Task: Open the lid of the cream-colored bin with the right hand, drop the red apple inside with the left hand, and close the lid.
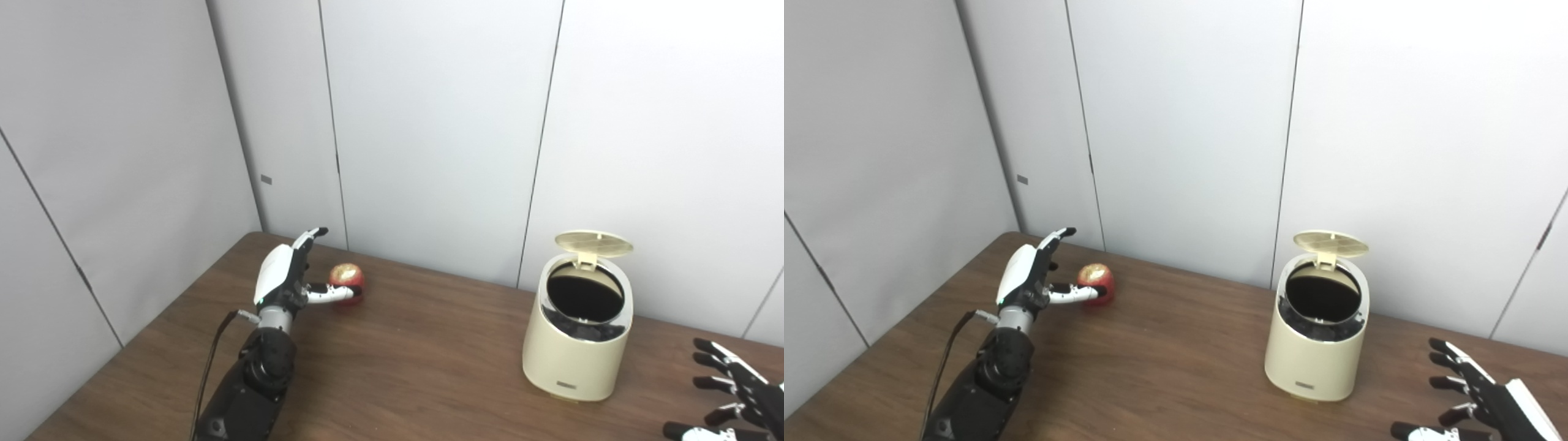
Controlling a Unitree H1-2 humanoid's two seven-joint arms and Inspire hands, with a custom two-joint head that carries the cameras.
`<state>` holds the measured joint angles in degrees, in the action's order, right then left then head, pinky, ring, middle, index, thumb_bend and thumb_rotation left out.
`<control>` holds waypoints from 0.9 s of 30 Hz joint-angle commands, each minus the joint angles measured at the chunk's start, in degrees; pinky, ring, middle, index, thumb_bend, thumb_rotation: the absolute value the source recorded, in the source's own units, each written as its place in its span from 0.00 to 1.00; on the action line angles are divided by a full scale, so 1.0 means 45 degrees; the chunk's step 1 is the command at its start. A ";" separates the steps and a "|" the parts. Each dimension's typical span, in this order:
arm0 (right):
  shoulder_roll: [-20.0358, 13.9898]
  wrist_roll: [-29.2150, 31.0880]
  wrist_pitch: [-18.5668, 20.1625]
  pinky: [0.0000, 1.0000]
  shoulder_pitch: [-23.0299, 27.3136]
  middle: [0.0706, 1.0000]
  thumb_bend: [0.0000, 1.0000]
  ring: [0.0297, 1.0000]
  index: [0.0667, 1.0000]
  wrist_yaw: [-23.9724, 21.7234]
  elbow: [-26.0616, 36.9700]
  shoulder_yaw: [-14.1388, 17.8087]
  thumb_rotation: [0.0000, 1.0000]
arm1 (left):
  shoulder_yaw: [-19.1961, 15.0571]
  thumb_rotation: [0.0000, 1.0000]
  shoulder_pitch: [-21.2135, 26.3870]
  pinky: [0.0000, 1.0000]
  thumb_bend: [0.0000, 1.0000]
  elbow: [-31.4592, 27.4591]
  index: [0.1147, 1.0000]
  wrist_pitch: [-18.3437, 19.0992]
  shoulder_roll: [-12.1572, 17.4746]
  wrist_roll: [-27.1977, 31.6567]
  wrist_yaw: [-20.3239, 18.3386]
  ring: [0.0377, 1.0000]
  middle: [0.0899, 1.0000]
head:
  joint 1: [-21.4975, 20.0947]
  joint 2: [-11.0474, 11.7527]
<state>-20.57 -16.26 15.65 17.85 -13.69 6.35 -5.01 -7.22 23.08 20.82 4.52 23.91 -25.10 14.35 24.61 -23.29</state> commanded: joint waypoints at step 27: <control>-0.0302 0.0063 0.0338 0.52 0.0001 0.91 0.78 0.80 0.89 -0.0138 0.0941 0.0212 0.31 | 0.0524 0.19 0.0995 0.62 0.96 0.2035 0.85 -0.0731 0.0278 0.0153 0.0999 0.78 0.81 | -0.0313 -0.0241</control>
<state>-20.68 -15.82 17.48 16.48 -14.52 8.18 -4.55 -5.24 24.68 29.98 3.39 23.91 -24.29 17.55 23.20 -24.34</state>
